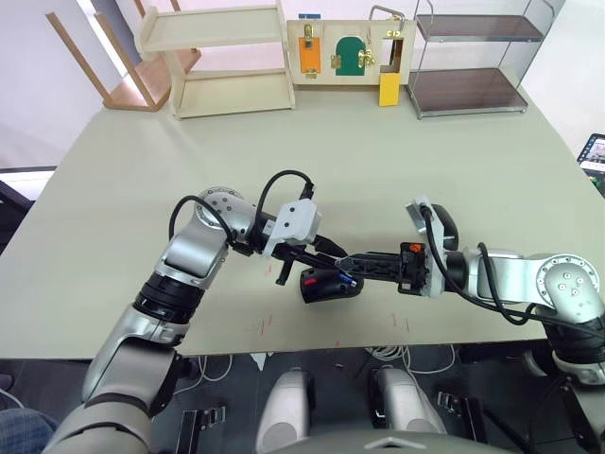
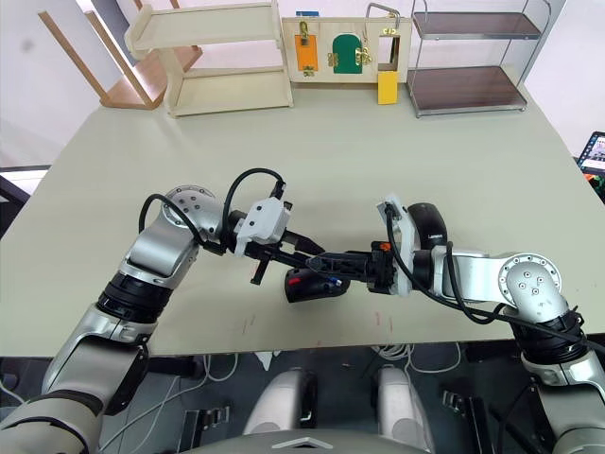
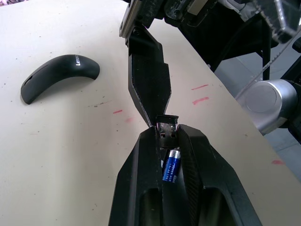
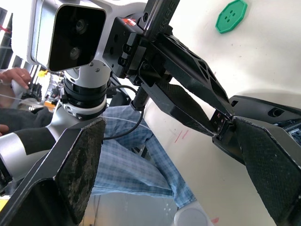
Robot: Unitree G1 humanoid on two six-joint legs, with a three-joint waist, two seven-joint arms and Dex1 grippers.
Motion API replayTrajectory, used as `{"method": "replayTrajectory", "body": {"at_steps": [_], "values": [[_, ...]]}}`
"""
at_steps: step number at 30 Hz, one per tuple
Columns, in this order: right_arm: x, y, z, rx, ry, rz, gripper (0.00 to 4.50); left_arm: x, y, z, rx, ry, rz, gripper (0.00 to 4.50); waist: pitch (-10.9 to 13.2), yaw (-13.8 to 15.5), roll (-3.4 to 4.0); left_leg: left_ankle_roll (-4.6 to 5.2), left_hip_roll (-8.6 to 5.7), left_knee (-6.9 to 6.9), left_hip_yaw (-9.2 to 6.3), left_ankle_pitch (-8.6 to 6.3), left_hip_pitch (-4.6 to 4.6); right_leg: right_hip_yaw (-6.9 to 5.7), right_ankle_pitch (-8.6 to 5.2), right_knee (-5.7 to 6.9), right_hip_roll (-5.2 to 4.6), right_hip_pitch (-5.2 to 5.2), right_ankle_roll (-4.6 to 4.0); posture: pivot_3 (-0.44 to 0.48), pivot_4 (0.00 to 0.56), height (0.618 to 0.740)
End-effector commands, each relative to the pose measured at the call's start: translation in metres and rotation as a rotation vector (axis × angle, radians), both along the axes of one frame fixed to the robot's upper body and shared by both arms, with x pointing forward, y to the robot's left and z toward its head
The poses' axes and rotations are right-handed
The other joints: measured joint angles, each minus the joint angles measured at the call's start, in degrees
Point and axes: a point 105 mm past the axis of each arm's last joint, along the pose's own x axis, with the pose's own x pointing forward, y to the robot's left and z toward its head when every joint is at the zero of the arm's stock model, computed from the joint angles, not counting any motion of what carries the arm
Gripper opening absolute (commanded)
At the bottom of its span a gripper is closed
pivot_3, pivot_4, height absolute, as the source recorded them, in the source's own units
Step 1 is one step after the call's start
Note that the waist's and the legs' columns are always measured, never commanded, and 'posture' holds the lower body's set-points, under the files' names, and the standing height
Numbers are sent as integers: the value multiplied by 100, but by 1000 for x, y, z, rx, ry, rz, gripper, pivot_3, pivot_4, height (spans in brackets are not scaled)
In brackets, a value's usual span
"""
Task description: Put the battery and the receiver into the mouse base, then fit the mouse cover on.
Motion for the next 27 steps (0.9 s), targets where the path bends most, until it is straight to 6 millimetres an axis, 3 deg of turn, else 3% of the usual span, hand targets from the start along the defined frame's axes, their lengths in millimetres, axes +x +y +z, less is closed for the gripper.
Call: {"method": "replayTrajectory", "body": {"at_steps": [1,27], "values": [[-9,7,12,40,-27,59,4500,3,-1,8,-14,-48,5,110,0,0,0,0,0,0,0,0,0,0,0,0,0,0,0,0,150,740],[-10,10,12,43,-17,59,4500,1,-3,9,-20,-52,-2,110,0,0,0,0,0,0,0,0,-5,0,0,-1,0,-4,0,0,150,740]]}}
